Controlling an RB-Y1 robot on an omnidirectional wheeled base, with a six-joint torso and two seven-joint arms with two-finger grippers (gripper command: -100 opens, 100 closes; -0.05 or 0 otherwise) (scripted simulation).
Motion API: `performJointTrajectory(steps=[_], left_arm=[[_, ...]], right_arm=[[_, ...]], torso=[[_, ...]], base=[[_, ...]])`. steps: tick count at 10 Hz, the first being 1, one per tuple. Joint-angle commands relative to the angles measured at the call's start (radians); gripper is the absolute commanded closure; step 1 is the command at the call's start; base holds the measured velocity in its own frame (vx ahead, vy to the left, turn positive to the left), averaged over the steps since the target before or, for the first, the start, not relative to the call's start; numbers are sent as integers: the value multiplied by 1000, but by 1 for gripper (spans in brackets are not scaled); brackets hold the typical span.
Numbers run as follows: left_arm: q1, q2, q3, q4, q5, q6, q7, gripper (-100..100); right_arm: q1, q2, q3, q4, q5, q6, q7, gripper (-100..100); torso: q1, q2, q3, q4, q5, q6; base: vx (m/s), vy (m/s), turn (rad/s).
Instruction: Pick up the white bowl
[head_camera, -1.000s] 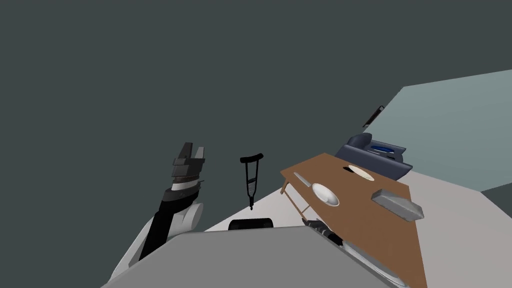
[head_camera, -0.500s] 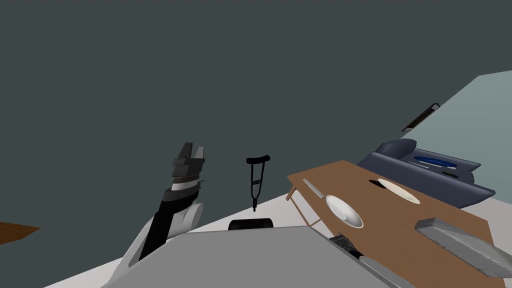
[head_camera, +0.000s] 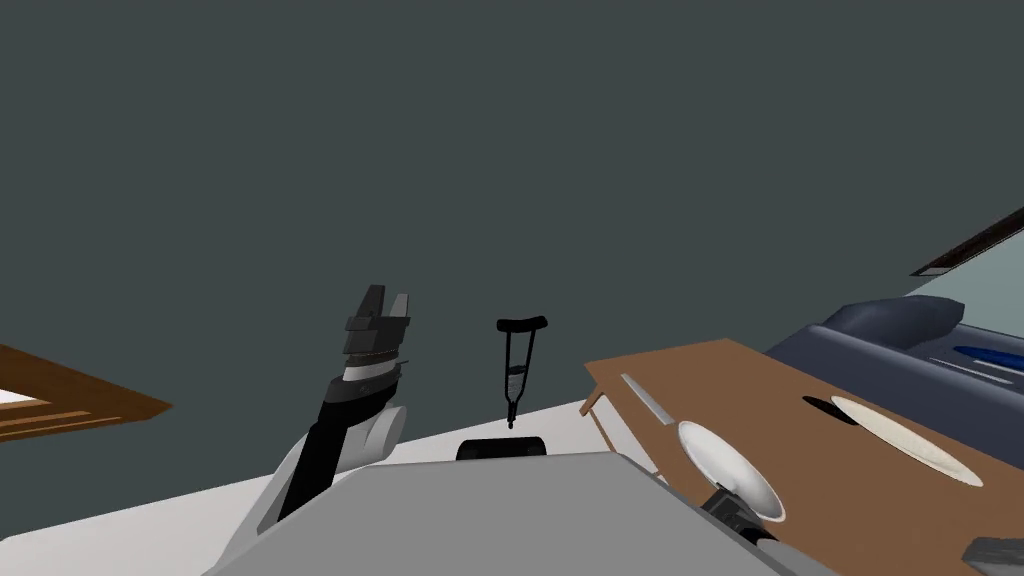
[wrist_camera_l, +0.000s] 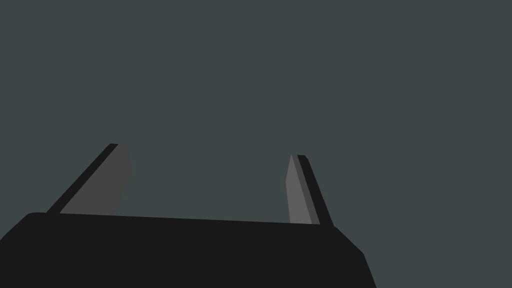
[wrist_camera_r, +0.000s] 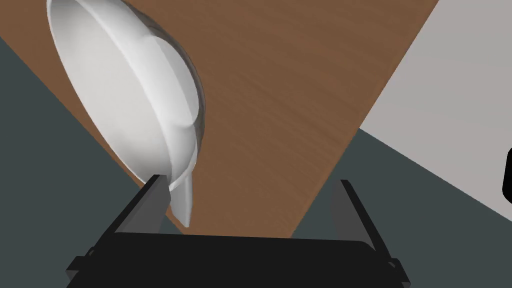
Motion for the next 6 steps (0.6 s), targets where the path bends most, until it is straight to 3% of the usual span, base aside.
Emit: performJointTrajectory(steps=[1, 4, 5, 6], left_arm=[[0, 0, 0, 0, 0, 0, 0, 0], [0, 0, 0, 0, 0, 0, 0, 0], [0, 0, 0, 0, 0, 0, 0, 0], [0, 0, 0, 0, 0, 0, 0, 0]], right_arm=[[15, -28, 23, 21, 31, 15, 30, -100], [23, -12, 59, 39, 44, 2, 54, -100], [24, -23, 55, 26, 35, 13, 55, -100], [25, -23, 56, 26, 35, 12, 56, 0]], torso=[[0, 0, 0, 0, 0, 0], [-5, 1, 0, 0, -1, 1], [-5, 3, 1, 0, -2, 1], [1, 3, 2, 1, -1, 1]], base=[[84, -145, 222], [39, -173, 94], [7, -75, 13], [2, -16, 2]])
